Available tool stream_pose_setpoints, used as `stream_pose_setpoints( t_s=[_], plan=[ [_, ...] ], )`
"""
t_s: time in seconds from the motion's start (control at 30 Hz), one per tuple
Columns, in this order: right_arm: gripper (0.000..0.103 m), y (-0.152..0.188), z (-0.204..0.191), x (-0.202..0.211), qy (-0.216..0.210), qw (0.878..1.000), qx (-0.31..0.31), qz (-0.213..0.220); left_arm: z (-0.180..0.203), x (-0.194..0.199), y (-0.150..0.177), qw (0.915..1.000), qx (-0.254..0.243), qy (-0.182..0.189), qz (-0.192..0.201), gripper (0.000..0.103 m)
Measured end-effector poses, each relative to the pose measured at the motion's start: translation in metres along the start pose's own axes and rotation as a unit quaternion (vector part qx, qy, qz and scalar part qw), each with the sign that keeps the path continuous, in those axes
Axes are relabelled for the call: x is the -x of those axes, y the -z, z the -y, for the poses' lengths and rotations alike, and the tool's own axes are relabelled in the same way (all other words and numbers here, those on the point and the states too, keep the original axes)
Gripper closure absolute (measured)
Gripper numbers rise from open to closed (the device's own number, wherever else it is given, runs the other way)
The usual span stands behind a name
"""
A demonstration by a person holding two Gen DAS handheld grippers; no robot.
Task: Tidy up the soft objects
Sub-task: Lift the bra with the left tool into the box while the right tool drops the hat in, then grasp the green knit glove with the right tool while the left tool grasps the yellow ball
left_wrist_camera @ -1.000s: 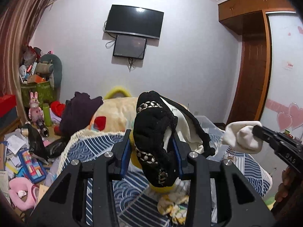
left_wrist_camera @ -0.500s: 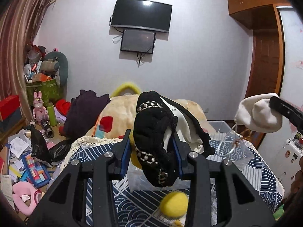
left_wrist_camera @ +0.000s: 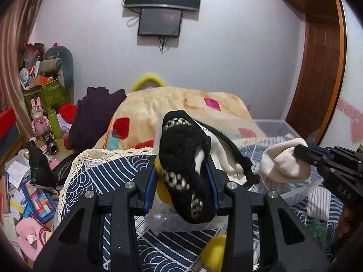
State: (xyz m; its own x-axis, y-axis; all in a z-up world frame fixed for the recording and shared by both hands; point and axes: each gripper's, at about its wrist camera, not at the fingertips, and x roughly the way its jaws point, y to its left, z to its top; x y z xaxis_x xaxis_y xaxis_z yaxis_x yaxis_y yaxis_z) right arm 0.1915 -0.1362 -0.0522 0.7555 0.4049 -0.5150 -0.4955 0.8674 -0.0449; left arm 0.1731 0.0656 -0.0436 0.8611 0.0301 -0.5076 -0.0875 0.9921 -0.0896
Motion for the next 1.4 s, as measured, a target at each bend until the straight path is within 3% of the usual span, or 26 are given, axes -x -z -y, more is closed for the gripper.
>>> stream_pose_setpoints(
  t_s=[0.23,0.4,0.47,0.57,0.7,0.87,1.1,1.4],
  plan=[
    [0.093,0.007,-0.005,-0.007,-0.002,0.999,0.021,-0.034,0.011,-0.011,0.004,0.9993,-0.031,-0.015,-0.015,0.064],
    [0.091,0.003,-0.01,-0.002,0.0,0.999,0.035,-0.035,0.013,-0.007,0.005,0.9989,-0.039,-0.013,-0.022,0.055],
    [0.084,0.003,-0.011,0.0,-0.001,0.999,0.036,-0.031,0.012,-0.005,0.005,0.999,-0.038,-0.003,-0.024,0.046],
    [0.073,0.002,-0.009,0.009,-0.007,0.999,0.032,-0.023,0.014,0.006,0.007,0.999,-0.043,0.005,-0.015,0.042],
    [0.069,0.0,-0.011,0.024,-0.004,0.999,0.036,-0.004,0.014,0.023,0.007,0.9989,-0.045,0.013,-0.002,0.04],
    [0.051,-0.005,-0.011,0.049,-0.01,0.999,0.028,0.034,0.011,0.048,0.011,0.999,-0.026,0.031,0.016,0.034],
    [0.044,0.003,-0.009,0.078,-0.005,0.997,0.009,0.072,0.016,0.074,0.03,0.9981,-0.049,0.011,0.035,0.031],
    [0.039,0.042,-0.01,0.076,-0.004,0.999,-0.012,0.03,0.017,0.065,0.064,0.9989,-0.041,0.018,-0.01,0.031]
  ],
)
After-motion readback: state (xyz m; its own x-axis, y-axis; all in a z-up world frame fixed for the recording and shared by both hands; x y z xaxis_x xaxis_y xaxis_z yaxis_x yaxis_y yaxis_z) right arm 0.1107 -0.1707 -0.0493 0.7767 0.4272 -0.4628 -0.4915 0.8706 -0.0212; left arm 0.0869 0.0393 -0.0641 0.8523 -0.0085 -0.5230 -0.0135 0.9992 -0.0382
